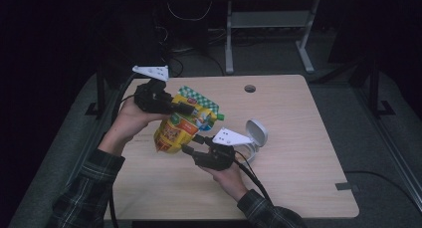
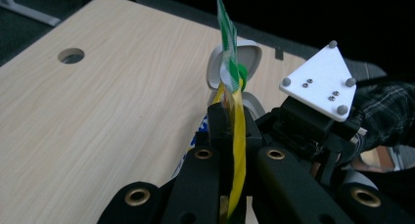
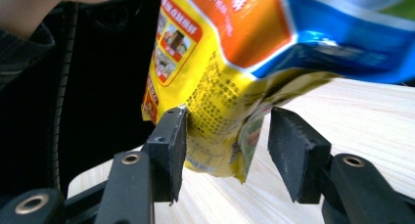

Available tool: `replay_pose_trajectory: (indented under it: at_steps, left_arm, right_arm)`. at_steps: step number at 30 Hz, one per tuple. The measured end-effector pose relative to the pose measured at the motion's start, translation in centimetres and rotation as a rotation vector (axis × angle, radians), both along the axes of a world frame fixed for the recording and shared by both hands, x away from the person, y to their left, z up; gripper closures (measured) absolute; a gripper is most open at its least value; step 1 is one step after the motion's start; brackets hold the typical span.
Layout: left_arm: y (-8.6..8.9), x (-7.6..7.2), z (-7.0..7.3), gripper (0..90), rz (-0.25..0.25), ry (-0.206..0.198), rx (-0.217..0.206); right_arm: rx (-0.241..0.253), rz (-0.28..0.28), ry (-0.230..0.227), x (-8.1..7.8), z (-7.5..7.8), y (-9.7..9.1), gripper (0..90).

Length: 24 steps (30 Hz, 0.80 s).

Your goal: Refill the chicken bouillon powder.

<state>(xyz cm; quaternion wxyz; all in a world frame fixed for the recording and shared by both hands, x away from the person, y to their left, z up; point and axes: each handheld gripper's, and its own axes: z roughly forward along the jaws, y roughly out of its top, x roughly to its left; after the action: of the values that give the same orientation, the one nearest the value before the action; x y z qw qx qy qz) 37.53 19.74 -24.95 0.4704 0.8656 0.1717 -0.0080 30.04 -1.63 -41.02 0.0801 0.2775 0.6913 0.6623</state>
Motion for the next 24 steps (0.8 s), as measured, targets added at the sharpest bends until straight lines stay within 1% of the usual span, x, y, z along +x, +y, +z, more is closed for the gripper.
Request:
replay_pose_trajectory:
  at_steps: [3,6,8,10,13,16,19,20,22,24]
  left_arm:
    - [1.2,-0.1,-0.5,90.0,0.033,-0.007,-0.041]
    - [2.4,-0.3,-1.1,90.0,0.072,-0.030,-0.078]
    - [3.1,-0.4,-1.5,90.0,0.098,-0.044,-0.103]
    - [3.7,-0.4,-1.9,90.0,0.121,-0.055,-0.123]
    - [4.5,-0.5,-2.7,89.9,0.160,-0.073,-0.158]
    - [5.1,-0.5,-3.4,89.9,0.190,-0.088,-0.175]
    - [5.7,-0.5,-4.3,89.9,0.216,-0.097,-0.195]
    - [5.9,-0.5,-4.6,89.9,0.227,-0.099,-0.202]
    - [6.3,-0.4,-5.1,89.9,0.247,-0.107,-0.218]
    - [6.8,-0.5,-5.7,89.9,0.269,-0.111,-0.232]
  right_arm:
    - [-0.032,-0.015,-0.001,-0.1,0.1,0.2,47.8]
    - [-0.075,-0.028,-0.009,-0.3,0.1,0.4,48.0]
    - [-0.093,-0.034,-0.007,-0.4,0.2,0.4,47.8]
    - [-0.122,-0.041,-0.008,-0.4,0.3,0.4,47.3]
    - [-0.152,-0.038,0.004,-0.5,0.5,0.2,46.4]
    - [-0.182,-0.042,0.000,-0.6,0.9,0.1,45.6]
    - [-0.202,-0.038,0.010,-0.7,1.3,-0.1,44.7]
    - [-0.205,-0.038,0.016,-0.8,1.4,-0.2,44.2]
    - [-0.232,-0.029,0.031,-1.0,1.6,-0.4,43.7]
    - [-0.246,-0.026,0.039,-1.1,1.7,-0.7,43.6]
